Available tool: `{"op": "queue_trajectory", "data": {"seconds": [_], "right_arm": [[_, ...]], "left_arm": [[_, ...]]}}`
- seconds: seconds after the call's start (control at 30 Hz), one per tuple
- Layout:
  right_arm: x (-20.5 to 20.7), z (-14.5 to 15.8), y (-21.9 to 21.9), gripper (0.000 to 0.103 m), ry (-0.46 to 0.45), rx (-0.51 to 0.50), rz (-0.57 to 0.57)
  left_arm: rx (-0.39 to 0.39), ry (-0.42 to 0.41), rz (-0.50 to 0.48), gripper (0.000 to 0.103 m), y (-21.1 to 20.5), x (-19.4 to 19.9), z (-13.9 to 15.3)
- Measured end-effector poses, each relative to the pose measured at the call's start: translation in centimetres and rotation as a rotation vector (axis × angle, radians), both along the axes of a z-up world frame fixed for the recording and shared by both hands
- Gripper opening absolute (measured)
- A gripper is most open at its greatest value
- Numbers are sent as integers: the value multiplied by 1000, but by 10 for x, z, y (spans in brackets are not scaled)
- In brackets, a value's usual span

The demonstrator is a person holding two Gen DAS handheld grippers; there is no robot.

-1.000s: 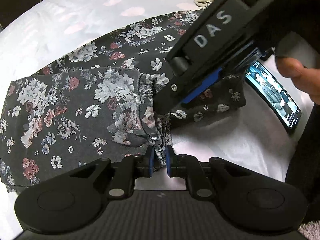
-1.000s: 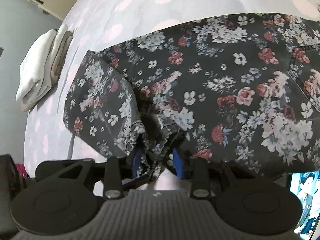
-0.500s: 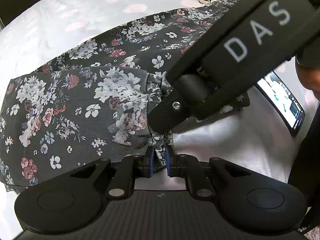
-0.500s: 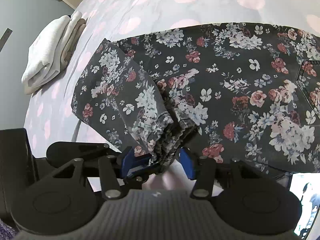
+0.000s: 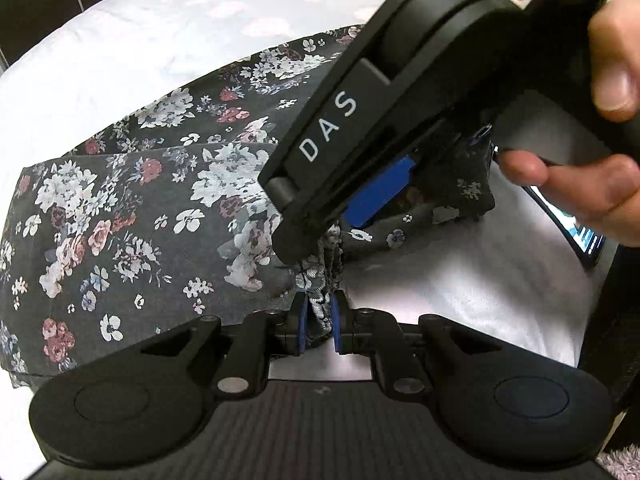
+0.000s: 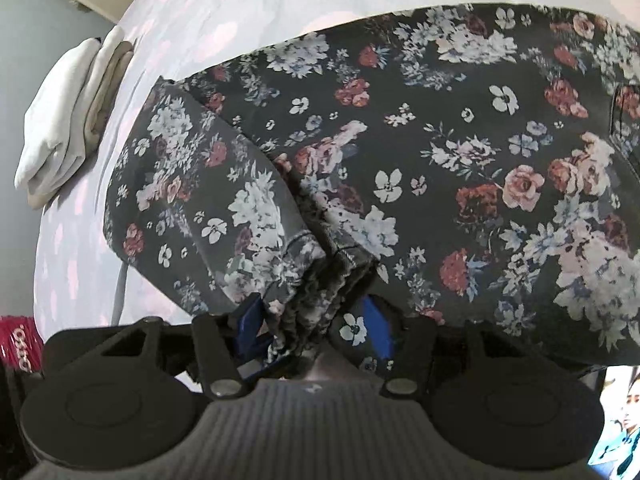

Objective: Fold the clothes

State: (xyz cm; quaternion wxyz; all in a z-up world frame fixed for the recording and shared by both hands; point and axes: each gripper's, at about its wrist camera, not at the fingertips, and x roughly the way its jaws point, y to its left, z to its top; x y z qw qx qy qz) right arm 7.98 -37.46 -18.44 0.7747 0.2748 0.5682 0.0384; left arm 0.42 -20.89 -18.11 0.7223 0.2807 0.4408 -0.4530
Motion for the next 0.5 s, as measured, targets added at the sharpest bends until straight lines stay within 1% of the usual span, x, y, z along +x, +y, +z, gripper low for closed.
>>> {"op": "queue_trajectory", "data": {"seconds": [0.1, 0.2, 0.23, 0.37, 0.43, 0.5], "right_arm": [[-1, 0, 2, 51, -16, 4, -5], [-2, 1, 5, 49, -30, -1, -6], [-3, 0, 5, 47, -31, 4, -12], [-7, -1, 4, 42, -26, 33, -53], [-11, 0, 8, 36, -40, 18, -79], [-14, 3, 14, 31, -71, -16, -75]], "left_arm": [[-6, 3, 3, 10, -1, 1, 0], [-8, 1, -1, 10, -1, 1, 0], [-8, 0, -3, 10, -1, 1, 0], [-8, -6, -4, 10, -1, -5, 1], [-6, -7, -5, 10, -1, -6, 1], [-6, -5, -2, 10, -2, -6, 2]]}}
